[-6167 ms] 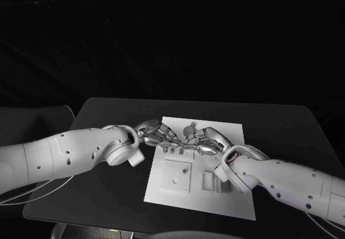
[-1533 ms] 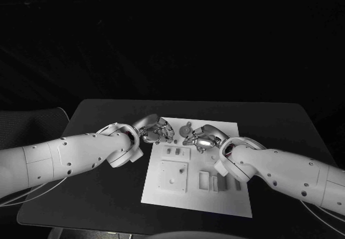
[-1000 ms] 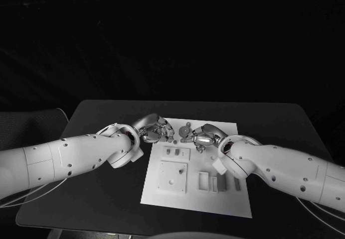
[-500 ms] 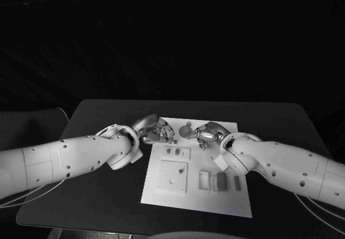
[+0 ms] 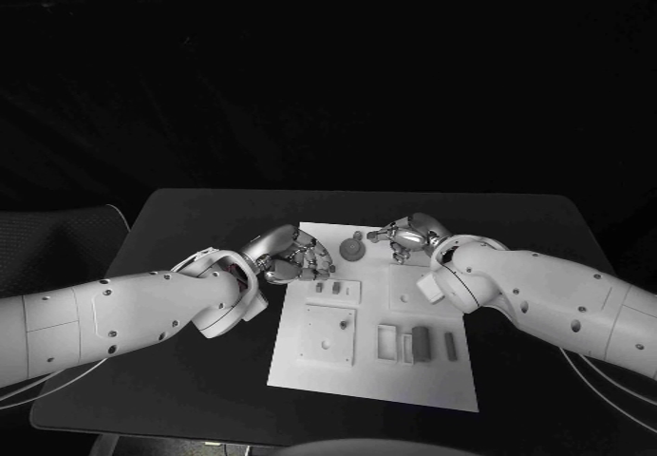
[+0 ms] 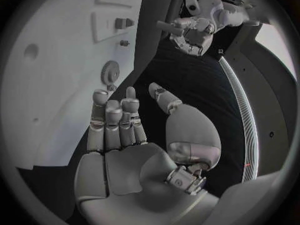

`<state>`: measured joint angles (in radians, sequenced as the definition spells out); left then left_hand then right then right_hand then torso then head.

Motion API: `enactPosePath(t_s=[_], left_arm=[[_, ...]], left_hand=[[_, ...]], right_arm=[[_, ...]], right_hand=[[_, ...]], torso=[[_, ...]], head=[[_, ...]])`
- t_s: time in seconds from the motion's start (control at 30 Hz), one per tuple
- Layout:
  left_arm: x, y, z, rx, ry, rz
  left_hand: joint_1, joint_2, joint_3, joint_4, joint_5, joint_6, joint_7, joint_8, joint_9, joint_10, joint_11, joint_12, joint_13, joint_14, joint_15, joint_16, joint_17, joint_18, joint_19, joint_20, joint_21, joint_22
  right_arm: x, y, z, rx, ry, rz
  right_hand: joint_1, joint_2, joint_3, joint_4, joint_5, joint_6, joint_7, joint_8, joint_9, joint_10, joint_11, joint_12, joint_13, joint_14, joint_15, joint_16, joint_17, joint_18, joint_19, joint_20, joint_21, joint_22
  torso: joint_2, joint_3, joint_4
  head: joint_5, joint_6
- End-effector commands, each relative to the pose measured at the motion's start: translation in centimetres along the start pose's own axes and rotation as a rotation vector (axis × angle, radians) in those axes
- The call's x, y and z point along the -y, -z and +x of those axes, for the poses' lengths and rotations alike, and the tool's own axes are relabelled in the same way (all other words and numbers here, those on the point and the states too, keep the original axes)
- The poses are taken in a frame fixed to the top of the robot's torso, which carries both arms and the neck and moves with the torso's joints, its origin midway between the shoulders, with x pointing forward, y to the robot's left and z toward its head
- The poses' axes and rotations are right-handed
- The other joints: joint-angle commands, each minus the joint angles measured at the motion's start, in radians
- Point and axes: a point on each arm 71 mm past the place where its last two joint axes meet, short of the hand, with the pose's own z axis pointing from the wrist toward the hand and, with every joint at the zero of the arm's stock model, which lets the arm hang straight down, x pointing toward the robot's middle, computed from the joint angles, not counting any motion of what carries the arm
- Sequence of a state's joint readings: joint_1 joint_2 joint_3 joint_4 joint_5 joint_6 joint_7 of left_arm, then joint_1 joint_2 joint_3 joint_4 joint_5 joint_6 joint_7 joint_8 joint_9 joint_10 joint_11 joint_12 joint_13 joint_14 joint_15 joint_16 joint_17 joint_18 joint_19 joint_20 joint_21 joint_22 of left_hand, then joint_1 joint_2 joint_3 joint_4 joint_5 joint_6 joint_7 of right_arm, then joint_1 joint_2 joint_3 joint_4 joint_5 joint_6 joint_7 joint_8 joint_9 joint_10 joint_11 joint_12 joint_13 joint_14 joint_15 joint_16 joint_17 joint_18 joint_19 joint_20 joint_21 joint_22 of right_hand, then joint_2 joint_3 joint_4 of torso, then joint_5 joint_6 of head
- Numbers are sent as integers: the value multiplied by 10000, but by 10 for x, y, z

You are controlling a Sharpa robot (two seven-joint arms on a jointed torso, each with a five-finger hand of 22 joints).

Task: Assemble the parts on the task board

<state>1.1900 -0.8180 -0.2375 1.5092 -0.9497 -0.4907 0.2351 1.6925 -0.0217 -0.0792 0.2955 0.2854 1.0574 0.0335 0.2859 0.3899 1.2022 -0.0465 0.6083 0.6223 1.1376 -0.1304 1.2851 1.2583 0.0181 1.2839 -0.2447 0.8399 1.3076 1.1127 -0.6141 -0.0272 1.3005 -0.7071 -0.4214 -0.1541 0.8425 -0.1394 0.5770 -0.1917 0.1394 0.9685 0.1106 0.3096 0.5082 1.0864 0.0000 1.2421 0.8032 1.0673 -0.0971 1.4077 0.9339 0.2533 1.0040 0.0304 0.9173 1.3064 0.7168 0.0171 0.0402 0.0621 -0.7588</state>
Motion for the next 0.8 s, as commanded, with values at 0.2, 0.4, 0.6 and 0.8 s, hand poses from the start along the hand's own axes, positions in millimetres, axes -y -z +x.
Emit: enactPosePath(t_s=[0.2, 0.4, 0.6, 0.8], left_arm=[[11, 11, 14, 256, -387, 1264], [7, 17, 32, -420, -581, 1692], [4, 24, 50, -632, -355, 1701], [2, 26, 52, -725, -329, 1663]], left_hand=[[66, 90, 36, -81, -51, 374, 331, 59, 1091, -57, -3, 4271, 5311, 212, -229, 42, -16, 838, -171, -82, 61, 258], [66, 89, 36, -81, -51, 374, 331, 59, 1091, -57, -3, 4272, 5311, 212, -229, 43, -16, 838, -171, -82, 61, 258], [66, 89, 35, -82, -51, 374, 331, 60, 1091, -57, -3, 4272, 5311, 211, -229, 43, -16, 839, -171, -82, 62, 258], [66, 89, 35, -82, -51, 374, 331, 60, 1091, -57, -3, 4272, 5311, 211, -229, 43, -16, 839, -171, -82, 62, 258]], right_arm=[[-1, -9, -13, 164, -75, -206], [-2, -16, -23, 331, -19, -143], [-5, -18, -28, 379, 23, -171], [-4, -20, -34, 486, 44, -165]], right_hand=[[-99, 63, 16, 24, 35, 12, 11, -16, 12, -62, 0, 1, -2, -3, -29, -38, -18, 85, -59, 3, -38, -2], [-104, 80, 19, 17, 43, 1, 13, -21, 14, -72, 3, -3, -3, -12, -28, -42, -20, 85, -70, 3, -42, -1], [-112, 93, 18, 12, 46, -8, 16, -25, 15, -83, 6, -6, -4, -21, -25, -46, -21, 85, -81, 5, -46, 0], [-121, 103, 16, 10, 46, -14, 19, -28, 16, -89, 8, -7, -4, -27, -24, -48, -22, 85, -87, 7, -48, 1]], torso=[[-38, -12, 18], [-24, -4, 15], [-6, -5, 16], [-9, 3, 13]], head=[[-75, -122], [-170, -241], [-207, -349], [-288, -472]])
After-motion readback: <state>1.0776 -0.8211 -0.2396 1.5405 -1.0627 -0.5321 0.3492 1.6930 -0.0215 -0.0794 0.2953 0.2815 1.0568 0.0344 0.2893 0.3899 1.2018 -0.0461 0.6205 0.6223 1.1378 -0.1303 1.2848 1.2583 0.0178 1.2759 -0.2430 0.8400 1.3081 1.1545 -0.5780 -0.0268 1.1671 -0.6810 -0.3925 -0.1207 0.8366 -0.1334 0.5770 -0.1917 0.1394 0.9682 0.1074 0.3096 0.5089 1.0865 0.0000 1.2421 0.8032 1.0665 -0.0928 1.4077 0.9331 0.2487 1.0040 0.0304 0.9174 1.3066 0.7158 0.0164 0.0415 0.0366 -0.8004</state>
